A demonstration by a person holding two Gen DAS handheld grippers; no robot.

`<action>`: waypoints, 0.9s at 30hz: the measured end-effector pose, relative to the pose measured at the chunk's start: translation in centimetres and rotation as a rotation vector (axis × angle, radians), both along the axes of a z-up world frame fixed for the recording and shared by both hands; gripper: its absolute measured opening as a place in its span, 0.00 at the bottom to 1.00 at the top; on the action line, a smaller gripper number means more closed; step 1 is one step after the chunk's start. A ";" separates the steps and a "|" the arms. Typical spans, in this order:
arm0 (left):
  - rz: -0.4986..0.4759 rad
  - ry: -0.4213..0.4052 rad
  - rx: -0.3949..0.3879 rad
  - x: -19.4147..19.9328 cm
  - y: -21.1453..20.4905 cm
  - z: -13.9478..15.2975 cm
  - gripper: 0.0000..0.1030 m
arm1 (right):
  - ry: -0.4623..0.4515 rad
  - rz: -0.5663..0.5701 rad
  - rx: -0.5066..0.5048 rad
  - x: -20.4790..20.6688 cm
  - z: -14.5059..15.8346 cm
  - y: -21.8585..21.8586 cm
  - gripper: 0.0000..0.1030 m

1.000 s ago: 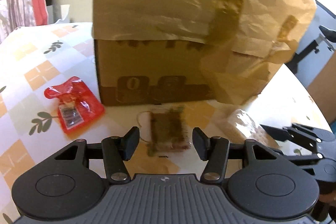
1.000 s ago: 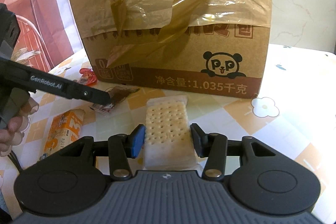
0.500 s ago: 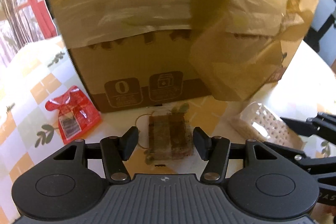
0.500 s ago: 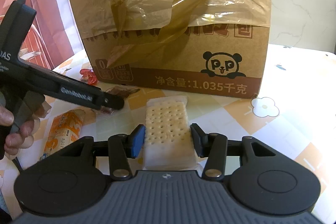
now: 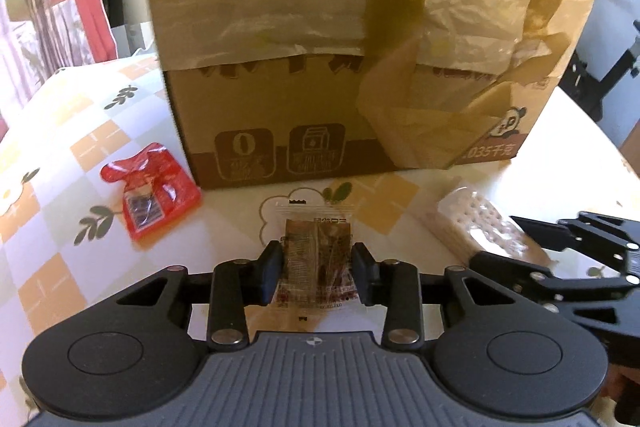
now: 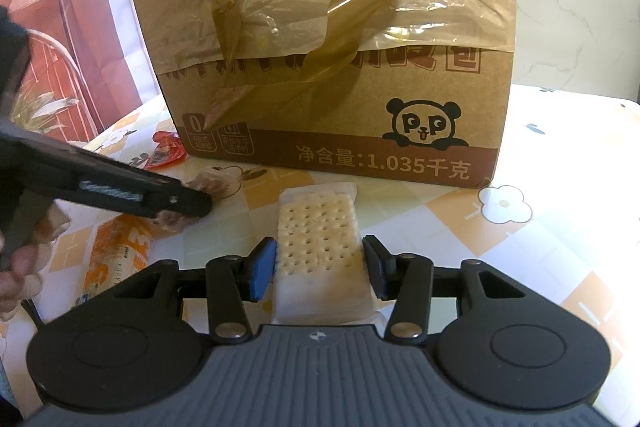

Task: Organize snacks
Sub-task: 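Grasp the cracker packet with the right tool while the left tool grasps the brown packet, then carry the cracker and brown packets over the box and open both tools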

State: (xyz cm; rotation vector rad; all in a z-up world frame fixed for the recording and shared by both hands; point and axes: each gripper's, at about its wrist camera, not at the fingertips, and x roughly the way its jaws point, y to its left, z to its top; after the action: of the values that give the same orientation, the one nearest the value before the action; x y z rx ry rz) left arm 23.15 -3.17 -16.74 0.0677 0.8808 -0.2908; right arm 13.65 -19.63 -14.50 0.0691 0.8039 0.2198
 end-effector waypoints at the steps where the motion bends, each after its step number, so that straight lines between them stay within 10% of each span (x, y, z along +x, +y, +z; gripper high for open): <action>1: -0.003 -0.003 -0.013 -0.5 0.1 0.2 0.38 | 0.000 0.000 0.000 0.0 0.0 0.0 0.48; 17: 0.066 -0.065 -0.092 -3.8 3.6 2.9 0.38 | 0.018 0.010 0.019 -0.3 0.4 -0.1 0.47; 27: 0.076 -0.202 -0.120 -4.9 4.7 7.3 0.39 | -0.123 0.051 0.102 -2.2 5.7 -0.8 0.47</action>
State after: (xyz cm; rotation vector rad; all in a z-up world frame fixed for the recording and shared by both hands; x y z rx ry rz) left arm 18.25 1.54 -9.43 -0.0475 0.6621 -0.2600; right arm 11.48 -20.46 -8.84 0.1296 0.6725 0.3107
